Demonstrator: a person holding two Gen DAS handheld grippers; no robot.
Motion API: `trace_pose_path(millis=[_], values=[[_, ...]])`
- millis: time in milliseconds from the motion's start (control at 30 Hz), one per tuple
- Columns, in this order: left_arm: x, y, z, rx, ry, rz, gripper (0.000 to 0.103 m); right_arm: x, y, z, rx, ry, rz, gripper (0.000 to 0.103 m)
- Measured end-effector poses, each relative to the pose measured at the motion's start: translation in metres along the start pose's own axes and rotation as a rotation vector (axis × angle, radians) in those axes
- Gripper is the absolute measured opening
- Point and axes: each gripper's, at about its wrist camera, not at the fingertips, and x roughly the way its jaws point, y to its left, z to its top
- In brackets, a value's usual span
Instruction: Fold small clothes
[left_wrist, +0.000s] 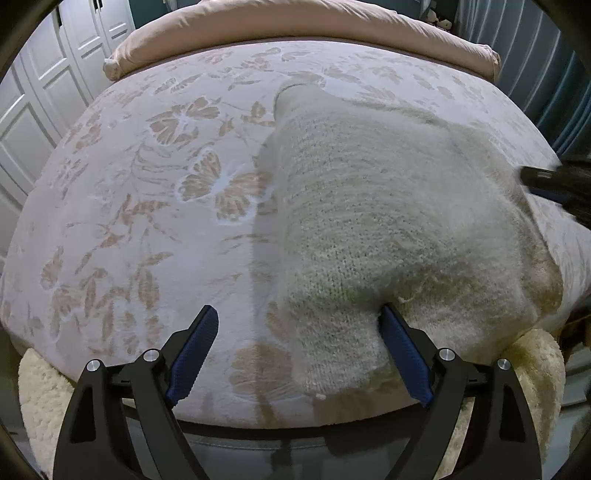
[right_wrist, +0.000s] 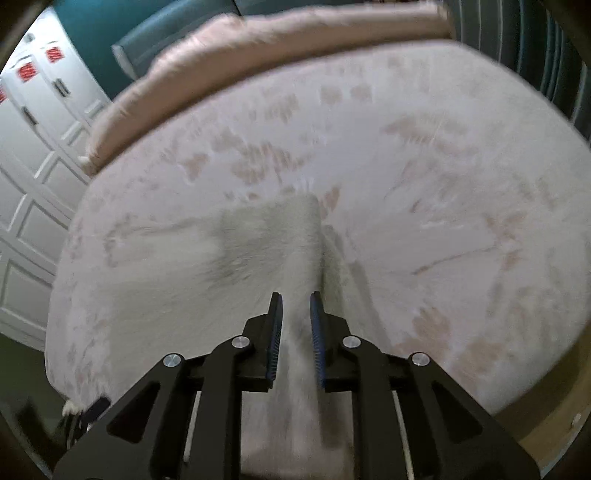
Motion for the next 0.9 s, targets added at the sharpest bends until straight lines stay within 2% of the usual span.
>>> trace_pose_path(millis=[67,133,200,267,367,400,500,567,633,700,767,800,900], values=[[0.000,0.000,-0.001,0.004,0.000,0.003,0.088,-0.018,-0.002,-0.016,-0.001,-0.007,0.020,0.016],[0.000,-0.001,-0.002,0.006,-0.005,0.006,0.088,-0.020,-0.003,-0.039,-0.018,0.033,0.018,0.016],[0.000,0.000,-0.002,0.002,-0.003,0.002,0.088,-0.001,-0.001,-0.063,-0.063,0.099,-0.064,0.014],[-0.001,-0.001,-0.003,-0.002,0.004,-0.005,0.088,0.014,-0.003,-0.077,-0.081,0.130,-0.104,0.013],[-0.006,-0.002,-0.004,0.007,-0.004,0.008,0.088,0.007,0.010,-0.080,-0.135,0.099,-0.150,0.015],[-0.007,-0.003,-0.003,0.009,-0.005,0.008,0.088,-0.002,0.017,-0.076,-0.141,0.078,-0.147,0.016],[-0.012,-0.001,-0.003,-0.003,-0.007,0.000,0.087,-0.024,0.035,-0.062,-0.125,0.031,-0.031,0.016],[-0.017,0.002,-0.004,-0.006,-0.014,0.005,0.087,-0.028,0.051,-0.053,-0.135,0.024,0.048,0.016],[-0.026,0.004,-0.005,0.005,-0.036,0.027,0.086,-0.023,0.063,-0.049,-0.144,0.034,0.090,0.016],[-0.034,0.009,-0.008,0.013,-0.052,0.048,0.086,-0.002,0.076,-0.050,-0.179,0.079,0.100,0.016],[-0.038,0.014,-0.009,0.010,-0.053,0.060,0.086,0.037,0.085,-0.062,-0.199,0.180,0.082,0.017],[-0.039,0.017,-0.008,0.006,-0.052,0.063,0.086,0.048,0.088,-0.069,-0.205,0.199,0.066,0.016],[-0.041,0.024,-0.008,-0.005,-0.051,0.073,0.086,0.042,0.097,-0.069,-0.215,0.161,0.033,0.018]])
